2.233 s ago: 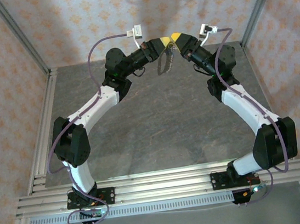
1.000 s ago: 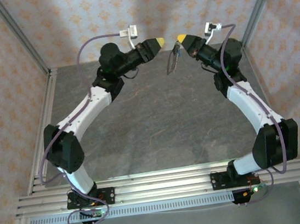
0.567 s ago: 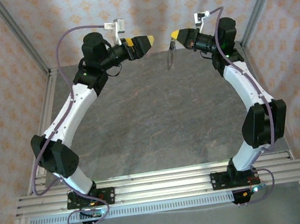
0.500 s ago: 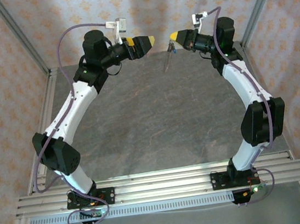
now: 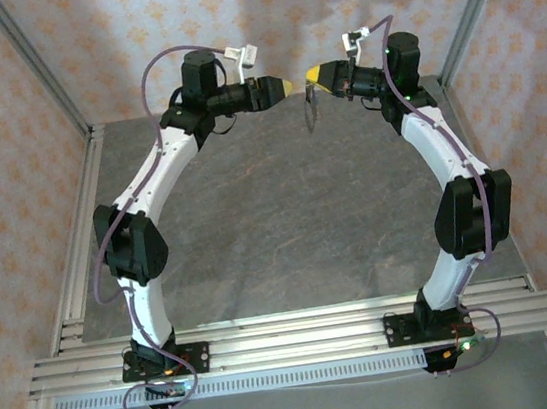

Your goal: Put the keys on the keyring

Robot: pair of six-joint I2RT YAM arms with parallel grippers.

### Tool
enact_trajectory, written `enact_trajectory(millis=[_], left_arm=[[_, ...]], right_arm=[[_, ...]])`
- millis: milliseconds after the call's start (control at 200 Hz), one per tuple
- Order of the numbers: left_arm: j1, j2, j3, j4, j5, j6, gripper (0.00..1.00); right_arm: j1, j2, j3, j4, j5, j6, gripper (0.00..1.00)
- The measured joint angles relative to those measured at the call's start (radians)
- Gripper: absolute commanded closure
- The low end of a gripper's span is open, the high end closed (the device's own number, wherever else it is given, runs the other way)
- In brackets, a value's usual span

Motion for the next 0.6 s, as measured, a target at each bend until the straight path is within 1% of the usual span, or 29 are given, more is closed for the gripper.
enact_trajectory(millis=[155,315,415,601], left_arm=[[0.0,0.018,0.0,0.051,0.007,-0.063,0.48],[0.0,0.019,-0.002,0.132,0.02,-0.122,0.52],[0.0,0.019,-0.015,0.177,0.022,-0.153,0.57],[0.0,0.019,-0.049,0.233,0.022,-0.198,0.58]], right_arm=[[0.005,0.0,-0.017,0.032,0.002,0.013,1.0],[0.017,0.0,-0.033,0.053,0.002,0.027,1.0],[0.024,0.0,-0.034,0.063,0.002,0.034,1.0],[0.029,0.0,-0.034,0.095,0.013,0.054,1.0]])
